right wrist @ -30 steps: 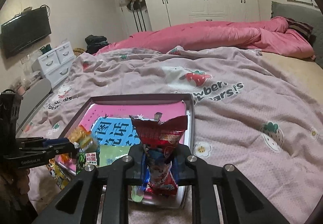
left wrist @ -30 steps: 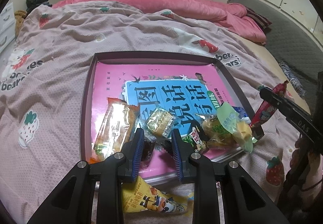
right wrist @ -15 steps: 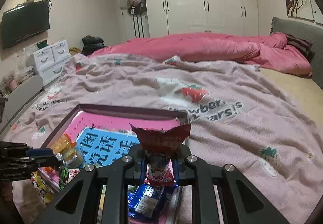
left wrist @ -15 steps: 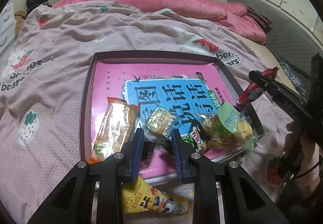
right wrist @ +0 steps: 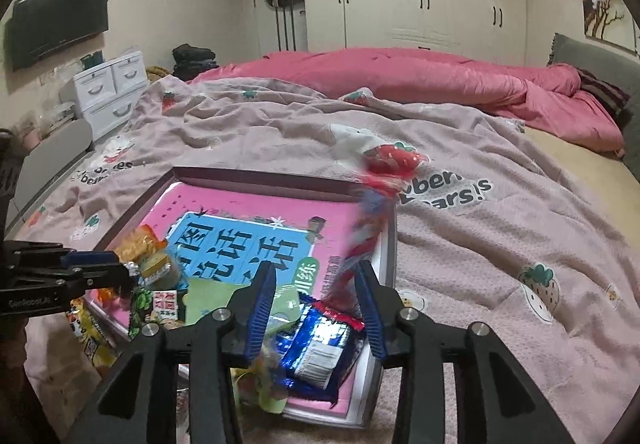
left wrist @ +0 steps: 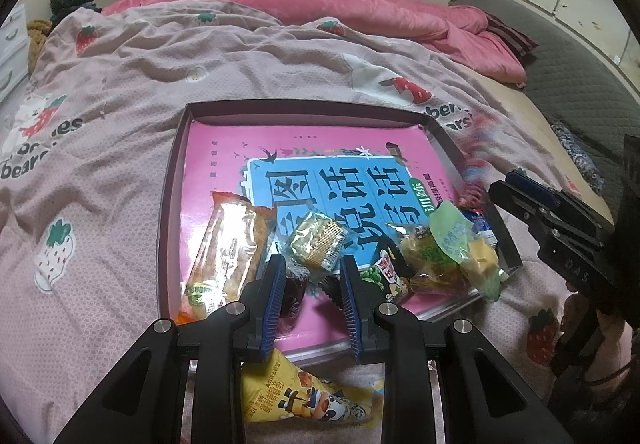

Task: Organize snacks
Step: 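Open left tool releasing the chocolate while right tool lowers and releases the red packet in tray, then withdraw both open tools from the tray toward the remaining snacks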

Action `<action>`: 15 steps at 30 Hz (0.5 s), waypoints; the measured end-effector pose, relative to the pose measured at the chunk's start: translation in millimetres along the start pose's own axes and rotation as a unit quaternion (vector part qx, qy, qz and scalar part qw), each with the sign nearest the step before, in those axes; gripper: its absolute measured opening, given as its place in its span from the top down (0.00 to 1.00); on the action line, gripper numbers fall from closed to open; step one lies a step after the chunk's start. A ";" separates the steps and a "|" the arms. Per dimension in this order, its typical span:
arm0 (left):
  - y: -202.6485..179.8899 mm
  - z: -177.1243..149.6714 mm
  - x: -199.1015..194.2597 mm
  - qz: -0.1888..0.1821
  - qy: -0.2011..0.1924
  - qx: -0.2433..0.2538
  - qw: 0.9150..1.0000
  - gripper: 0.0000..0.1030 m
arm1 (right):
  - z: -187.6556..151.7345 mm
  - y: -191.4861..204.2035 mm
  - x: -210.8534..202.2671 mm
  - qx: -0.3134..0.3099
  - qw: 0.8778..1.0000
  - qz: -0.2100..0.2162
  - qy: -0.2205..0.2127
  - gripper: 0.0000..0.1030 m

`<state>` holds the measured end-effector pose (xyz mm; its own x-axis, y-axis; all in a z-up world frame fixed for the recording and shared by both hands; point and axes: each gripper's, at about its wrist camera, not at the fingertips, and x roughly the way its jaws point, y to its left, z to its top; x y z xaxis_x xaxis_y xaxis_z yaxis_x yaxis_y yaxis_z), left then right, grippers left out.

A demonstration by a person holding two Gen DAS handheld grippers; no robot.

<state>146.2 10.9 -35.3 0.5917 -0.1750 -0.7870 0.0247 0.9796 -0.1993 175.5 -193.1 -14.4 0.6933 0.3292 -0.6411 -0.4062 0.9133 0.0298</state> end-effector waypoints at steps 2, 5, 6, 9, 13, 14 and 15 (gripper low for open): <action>-0.6 -0.7 -1.7 0.000 -0.001 0.001 1.000 0.72 | -0.4 1.1 0.0 -0.002 1.000 0.000 0.001 0.60; -1.7 -0.9 -3.5 -0.002 -0.003 0.003 1.000 0.72 | 0.0 0.1 -0.7 0.002 1.000 0.001 0.002 0.60; -2.0 -1.3 -4.0 -0.002 -0.003 0.003 1.000 0.72 | -0.1 -0.3 -1.6 0.003 1.000 0.002 0.001 0.60; -2.3 -1.5 -4.3 -0.003 -0.003 0.003 1.000 0.72 | -0.1 -1.4 -2.8 0.008 1.000 0.001 -0.001 0.59; -2.1 -1.4 -5.0 -0.001 -0.002 0.002 1.000 0.72 | -0.1 -3.3 -5.4 0.015 1.000 -0.001 -0.005 0.52; -1.8 -1.2 -4.8 0.000 -0.002 0.001 1.000 0.72 | 0.2 -3.6 -6.4 0.016 1.000 0.000 -0.006 0.52; -1.5 -1.1 -5.2 0.000 -0.002 0.001 1.000 0.72 | 0.4 -4.0 -7.3 0.018 1.000 0.000 -0.007 0.51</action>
<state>142.2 10.2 -31.5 0.5942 -0.1753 -0.7850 0.0261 0.9796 -0.1990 172.2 -199.1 -9.6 0.7022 0.3315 -0.6301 -0.3845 0.9214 0.0563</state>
